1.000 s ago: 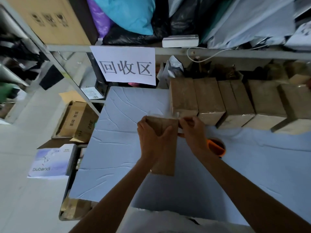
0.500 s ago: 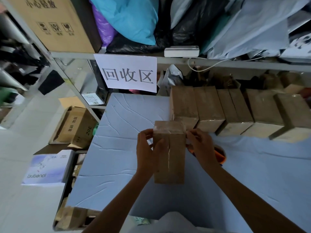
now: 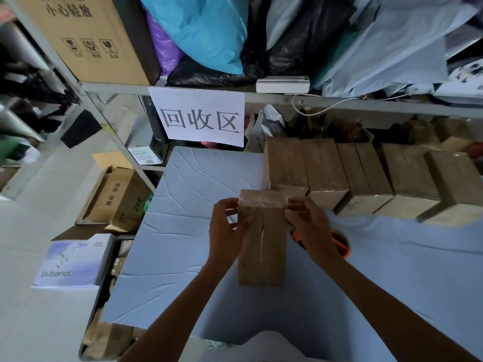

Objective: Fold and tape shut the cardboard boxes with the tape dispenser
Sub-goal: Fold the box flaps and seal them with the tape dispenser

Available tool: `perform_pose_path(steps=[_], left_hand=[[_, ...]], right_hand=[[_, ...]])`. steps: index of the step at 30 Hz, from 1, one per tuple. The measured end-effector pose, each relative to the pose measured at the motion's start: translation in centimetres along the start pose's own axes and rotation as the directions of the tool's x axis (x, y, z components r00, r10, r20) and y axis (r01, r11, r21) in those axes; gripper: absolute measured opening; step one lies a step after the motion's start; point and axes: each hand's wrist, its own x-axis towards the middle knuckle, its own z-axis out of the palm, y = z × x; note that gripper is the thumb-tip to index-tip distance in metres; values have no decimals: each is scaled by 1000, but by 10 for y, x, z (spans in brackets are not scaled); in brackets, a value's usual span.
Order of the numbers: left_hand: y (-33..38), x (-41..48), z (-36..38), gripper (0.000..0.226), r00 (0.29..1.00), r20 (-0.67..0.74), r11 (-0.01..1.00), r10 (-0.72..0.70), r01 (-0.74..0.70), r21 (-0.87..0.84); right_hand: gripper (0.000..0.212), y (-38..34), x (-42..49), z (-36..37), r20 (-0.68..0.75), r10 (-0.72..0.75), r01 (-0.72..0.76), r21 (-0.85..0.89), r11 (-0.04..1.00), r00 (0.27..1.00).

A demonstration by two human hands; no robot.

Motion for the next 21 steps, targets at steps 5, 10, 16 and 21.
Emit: perform_pose_path(steps=[5, 10, 16, 21], left_hand=[[-2, 3, -4, 36, 998, 36, 998, 58, -59, 34], [-2, 10, -23, 39, 944, 250, 945, 216, -267, 191], [5, 19, -33, 39, 896, 395, 904, 201, -325, 279], [4, 24, -31, 35, 912, 374, 918, 167, -282, 279]], right_hand=[[24, 0, 0, 1, -23, -166, 158, -210, 965, 986], [17, -2, 4, -7, 111, -296, 315, -412, 855, 949], [22, -9, 8, -14, 221, -285, 356, -448, 820, 933], [33, -7, 9, -15, 217, -171, 240, -353, 904, 961]])
